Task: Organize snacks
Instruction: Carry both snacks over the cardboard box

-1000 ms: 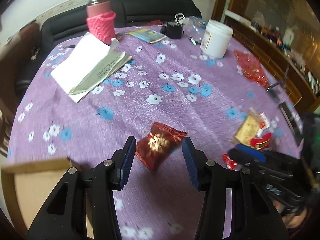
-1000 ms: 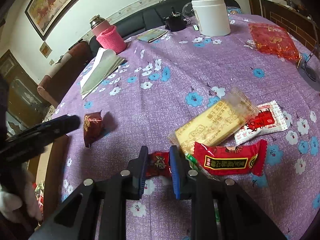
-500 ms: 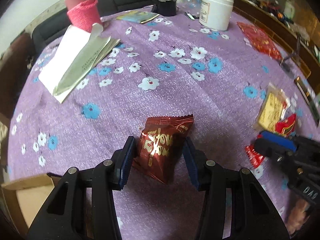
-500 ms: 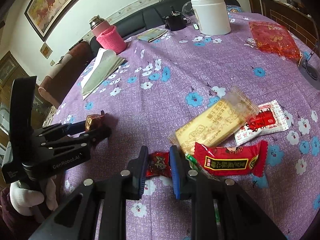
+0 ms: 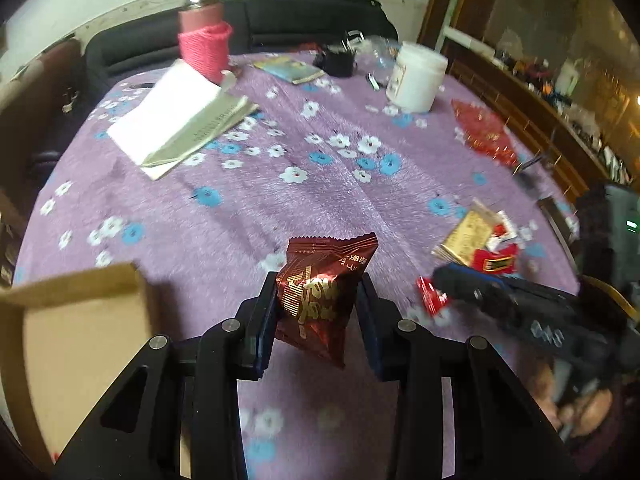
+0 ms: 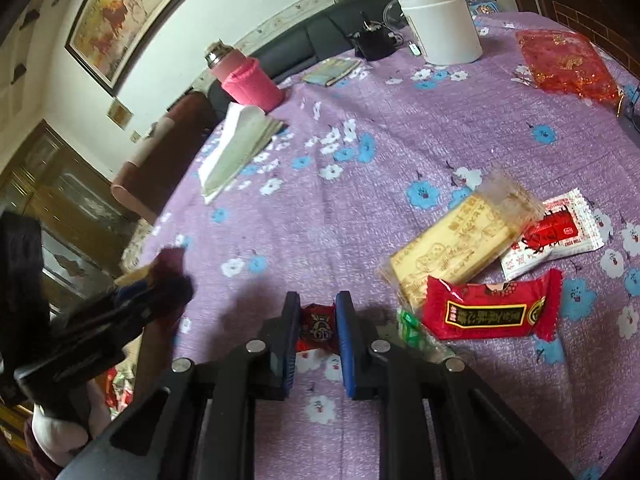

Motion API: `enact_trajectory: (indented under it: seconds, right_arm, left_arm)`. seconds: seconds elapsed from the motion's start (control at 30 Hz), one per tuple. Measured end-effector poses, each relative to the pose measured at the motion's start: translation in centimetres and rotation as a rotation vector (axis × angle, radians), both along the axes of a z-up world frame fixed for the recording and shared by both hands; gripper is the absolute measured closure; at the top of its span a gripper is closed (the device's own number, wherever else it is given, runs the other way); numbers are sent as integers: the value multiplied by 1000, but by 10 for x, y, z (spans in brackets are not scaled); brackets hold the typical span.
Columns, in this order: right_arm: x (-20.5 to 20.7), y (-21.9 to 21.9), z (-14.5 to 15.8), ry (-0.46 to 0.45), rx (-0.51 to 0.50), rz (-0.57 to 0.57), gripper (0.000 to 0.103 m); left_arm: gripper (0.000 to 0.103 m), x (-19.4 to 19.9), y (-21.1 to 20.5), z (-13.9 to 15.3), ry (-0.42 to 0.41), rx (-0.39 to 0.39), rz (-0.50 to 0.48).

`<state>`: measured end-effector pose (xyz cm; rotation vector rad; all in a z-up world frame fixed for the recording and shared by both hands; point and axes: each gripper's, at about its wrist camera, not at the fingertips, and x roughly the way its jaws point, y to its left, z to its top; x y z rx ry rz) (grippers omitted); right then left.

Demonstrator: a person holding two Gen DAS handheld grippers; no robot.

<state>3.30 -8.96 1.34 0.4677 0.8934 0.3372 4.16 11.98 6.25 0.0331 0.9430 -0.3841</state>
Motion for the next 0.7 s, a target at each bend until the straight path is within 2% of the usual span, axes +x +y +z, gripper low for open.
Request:
enact_trajectory:
  seconds: [0.17,0.33,0.53,0.7]
  right_arm:
    - [-3,-2,5,-17,79,24,82]
    - [-10,10,14,-46,84,68,82]
    - [-33,60,29,-61,44,171,82]
    - [-46,122,37,-39,34,294,82]
  left_arm:
    - [67,-40,45,21,-33,-81,87]
    - [66,-71,107,26,-55,-118,227]
    - [66,-86,172,9,-11,-137,364]
    - [66,-88,201,-7,21,-154,420]
